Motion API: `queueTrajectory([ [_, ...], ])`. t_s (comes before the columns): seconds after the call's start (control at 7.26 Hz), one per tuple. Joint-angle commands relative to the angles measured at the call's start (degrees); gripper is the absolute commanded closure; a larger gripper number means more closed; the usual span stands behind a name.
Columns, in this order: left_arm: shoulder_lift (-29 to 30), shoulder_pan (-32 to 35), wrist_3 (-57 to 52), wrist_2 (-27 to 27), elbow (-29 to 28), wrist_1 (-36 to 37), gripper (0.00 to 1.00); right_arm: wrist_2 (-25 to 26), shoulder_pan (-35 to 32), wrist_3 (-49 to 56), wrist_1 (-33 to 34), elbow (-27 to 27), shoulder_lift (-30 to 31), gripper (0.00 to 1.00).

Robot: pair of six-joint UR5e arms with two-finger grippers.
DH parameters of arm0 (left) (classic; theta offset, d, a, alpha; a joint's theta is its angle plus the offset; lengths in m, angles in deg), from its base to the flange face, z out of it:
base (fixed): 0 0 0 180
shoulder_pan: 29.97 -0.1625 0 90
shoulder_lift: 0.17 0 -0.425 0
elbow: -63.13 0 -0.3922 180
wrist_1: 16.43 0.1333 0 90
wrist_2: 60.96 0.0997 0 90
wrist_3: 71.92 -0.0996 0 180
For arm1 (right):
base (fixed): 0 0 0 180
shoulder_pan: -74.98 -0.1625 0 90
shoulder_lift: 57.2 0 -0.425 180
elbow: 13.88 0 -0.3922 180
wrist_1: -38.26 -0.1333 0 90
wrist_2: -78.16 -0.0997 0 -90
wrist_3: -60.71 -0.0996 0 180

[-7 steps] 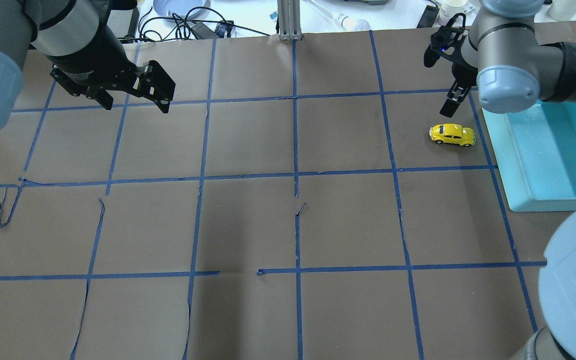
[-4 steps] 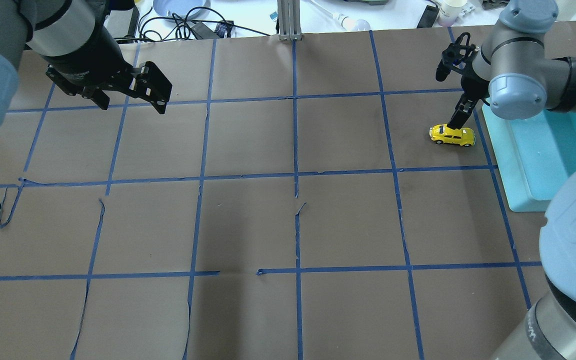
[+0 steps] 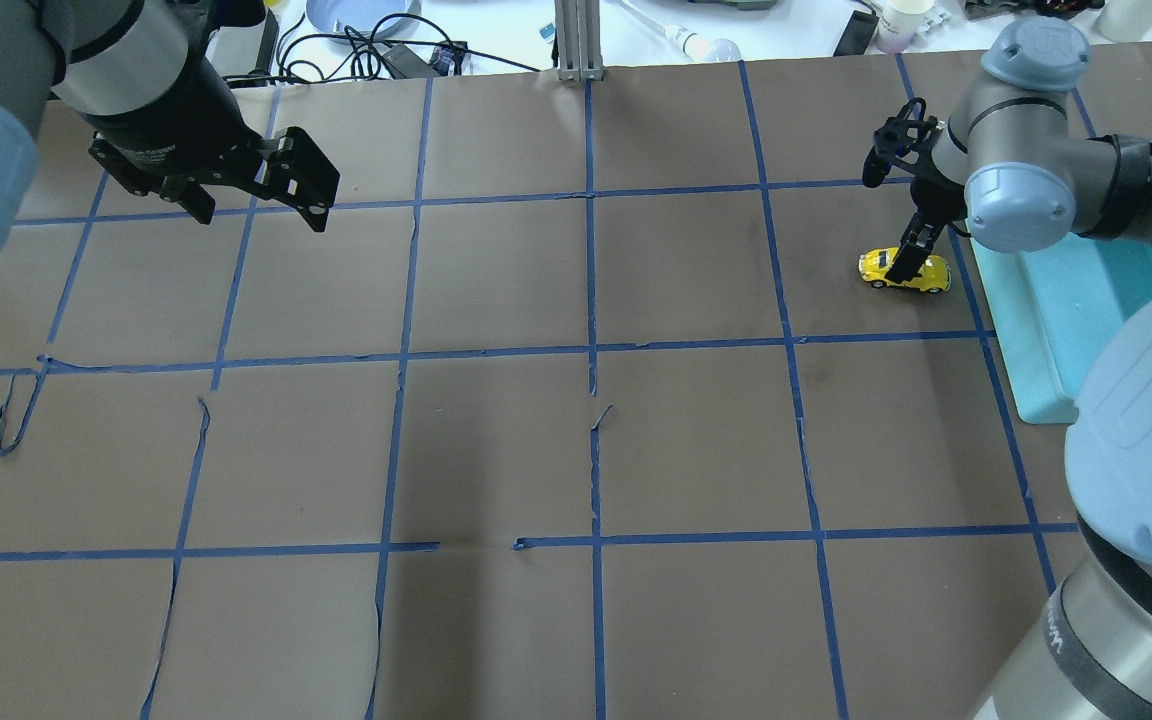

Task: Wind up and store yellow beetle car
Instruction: 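Lower the right gripper onto the yellow car and close it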

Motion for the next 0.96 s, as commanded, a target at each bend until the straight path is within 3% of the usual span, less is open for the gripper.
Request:
queueTrajectory([
  [0.0, 0.2, -0.2, 0.0, 0.1, -0.1, 0.0, 0.0, -0.2, 0.0, -0.2, -0.5, 1.8, -0.1, 0.06],
  [0.14, -0.1, -0.4, 0.0, 0.1, 0.1, -0.3, 0.0, 0.3, 0.0, -0.4, -0.5, 2.0, -0.1, 0.5],
  [0.28, -0.2, -0.2, 0.1, 0.1, 0.1, -0.5, 0.0, 0.8, 0.0, -0.1, -0.5, 2.0, -0.1, 0.81],
  [0.41, -0.3, -0.2, 0.7, 0.1, 0.1, -0.5, 0.0, 0.8, 0.0, -0.2, -0.5, 1.8, 0.0, 1.0],
  [0.83, -0.1, -0.1, 0.9, 0.1, 0.0, 0.1, 0.0, -0.1, -1.0, -0.2, -1.7, 0.8, 1.4, 1.0],
])
